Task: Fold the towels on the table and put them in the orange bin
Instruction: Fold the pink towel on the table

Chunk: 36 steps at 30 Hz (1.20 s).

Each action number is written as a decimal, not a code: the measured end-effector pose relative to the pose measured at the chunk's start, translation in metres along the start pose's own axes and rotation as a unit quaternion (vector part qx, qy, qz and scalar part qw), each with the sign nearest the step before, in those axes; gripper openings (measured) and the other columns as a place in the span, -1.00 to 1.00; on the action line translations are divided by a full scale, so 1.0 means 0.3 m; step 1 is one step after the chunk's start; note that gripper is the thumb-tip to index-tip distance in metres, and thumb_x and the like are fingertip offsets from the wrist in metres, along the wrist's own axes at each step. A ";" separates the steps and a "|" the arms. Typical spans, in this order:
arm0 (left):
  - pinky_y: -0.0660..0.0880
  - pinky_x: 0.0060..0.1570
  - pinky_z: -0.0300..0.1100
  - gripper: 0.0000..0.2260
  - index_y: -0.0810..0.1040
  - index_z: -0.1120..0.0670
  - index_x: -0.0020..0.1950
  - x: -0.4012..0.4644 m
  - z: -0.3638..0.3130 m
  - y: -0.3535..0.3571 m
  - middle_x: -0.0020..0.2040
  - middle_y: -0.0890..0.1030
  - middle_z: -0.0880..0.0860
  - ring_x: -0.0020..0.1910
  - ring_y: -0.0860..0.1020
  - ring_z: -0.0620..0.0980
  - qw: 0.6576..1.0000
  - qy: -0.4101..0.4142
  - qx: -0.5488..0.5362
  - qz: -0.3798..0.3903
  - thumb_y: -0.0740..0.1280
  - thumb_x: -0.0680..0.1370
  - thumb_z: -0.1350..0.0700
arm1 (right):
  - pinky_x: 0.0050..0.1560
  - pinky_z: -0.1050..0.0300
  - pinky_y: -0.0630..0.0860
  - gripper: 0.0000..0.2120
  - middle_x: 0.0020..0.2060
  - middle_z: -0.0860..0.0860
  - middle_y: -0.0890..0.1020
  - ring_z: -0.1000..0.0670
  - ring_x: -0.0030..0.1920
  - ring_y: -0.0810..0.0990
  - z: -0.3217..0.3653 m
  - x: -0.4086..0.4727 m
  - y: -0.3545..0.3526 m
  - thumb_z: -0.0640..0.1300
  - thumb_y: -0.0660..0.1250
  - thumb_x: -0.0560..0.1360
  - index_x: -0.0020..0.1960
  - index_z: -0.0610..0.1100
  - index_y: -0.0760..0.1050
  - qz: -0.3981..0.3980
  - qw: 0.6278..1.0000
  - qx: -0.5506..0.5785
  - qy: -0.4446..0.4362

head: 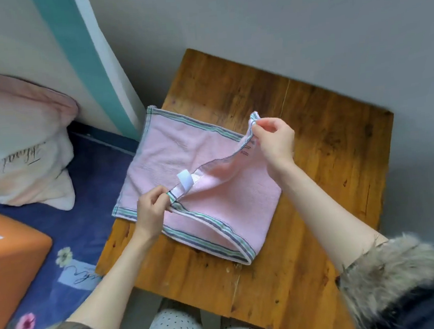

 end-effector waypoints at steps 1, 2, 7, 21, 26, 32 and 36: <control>0.17 -0.46 -0.32 -0.85 0.31 0.19 -0.44 0.011 0.005 -0.053 -0.48 0.27 0.05 -0.48 0.24 -0.19 1.000 0.004 -0.006 -0.018 0.14 0.31 0.15 | -0.04 0.18 0.53 -0.94 -0.19 0.08 0.59 0.07 -0.10 0.57 0.036 -0.013 0.057 -0.20 0.37 0.43 -0.09 -0.11 0.56 0.010 1.000 0.001 -0.015; 0.15 -0.47 -0.31 -0.85 0.30 0.21 -0.45 0.021 0.018 -0.106 -0.48 0.25 0.04 -0.49 0.22 -0.19 0.999 0.005 -0.011 -0.037 0.13 0.32 0.19 | 0.00 0.12 0.54 -0.95 -0.21 0.08 0.58 0.07 -0.11 0.57 0.066 -0.024 0.115 -0.22 0.37 0.43 -0.11 -0.11 0.55 0.018 0.999 0.000 -0.029; 0.28 -0.37 -0.11 -0.79 0.42 0.10 -0.37 0.057 0.205 -0.288 -0.42 0.41 0.01 -0.37 0.36 -0.02 0.987 -0.093 0.003 -0.128 0.19 0.48 0.20 | 0.08 -0.08 0.53 -0.93 -0.24 0.05 0.54 -0.05 -0.09 0.57 0.097 -0.049 0.382 -0.26 0.33 0.44 -0.13 -0.12 0.48 0.068 0.997 -0.026 -0.040; 0.32 0.23 -0.10 -0.60 0.30 0.17 0.39 0.109 0.373 -0.222 0.34 0.39 0.15 0.28 0.38 0.11 0.976 -0.148 0.154 -0.041 0.23 0.56 0.22 | 0.44 -0.26 0.07 -0.37 0.53 -0.06 -0.18 -0.11 0.52 -0.20 -0.418 0.011 0.264 -0.03 0.18 0.56 0.53 -0.02 -0.06 0.293 0.789 -0.535 -0.075; 0.36 0.23 0.06 -0.61 0.30 0.17 0.37 0.161 0.341 -0.158 0.27 0.41 0.19 0.20 0.43 0.21 0.964 -0.130 0.230 0.022 0.23 0.55 0.18 | 0.48 -0.12 0.03 -0.27 0.52 -0.04 -0.21 -0.10 0.52 -0.21 -0.484 -0.023 0.136 -0.03 0.24 0.54 0.54 0.01 -0.14 0.282 0.796 -0.535 -0.003; 0.30 0.22 -0.01 -0.65 0.36 0.24 0.32 0.208 0.234 0.027 0.25 0.44 0.22 0.23 0.38 0.20 0.941 -0.045 0.314 0.121 0.23 0.56 0.18 | 0.47 0.02 0.10 -0.34 0.53 -0.09 -0.16 -0.13 0.52 -0.03 -0.603 -0.157 -0.115 -0.06 0.18 0.57 0.54 -0.05 -0.10 0.241 0.811 -0.528 0.075; 0.32 0.15 -0.03 -0.72 0.42 0.25 0.23 0.216 0.173 0.165 0.19 0.47 0.23 0.20 0.41 0.20 0.923 0.004 0.346 0.168 0.24 0.54 0.21 | 0.34 0.00 0.28 -0.44 0.53 -0.11 -0.02 -0.20 0.43 0.22 -0.669 -0.240 -0.254 -0.05 0.12 0.59 0.53 -0.06 0.01 0.205 0.818 -0.523 0.121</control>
Point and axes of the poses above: each hand's wrist, its own x-axis towards the middle knuckle, its own y-axis out of the palm, z = x × y, the point moved 6 cm from there along x, towards the middle knuckle
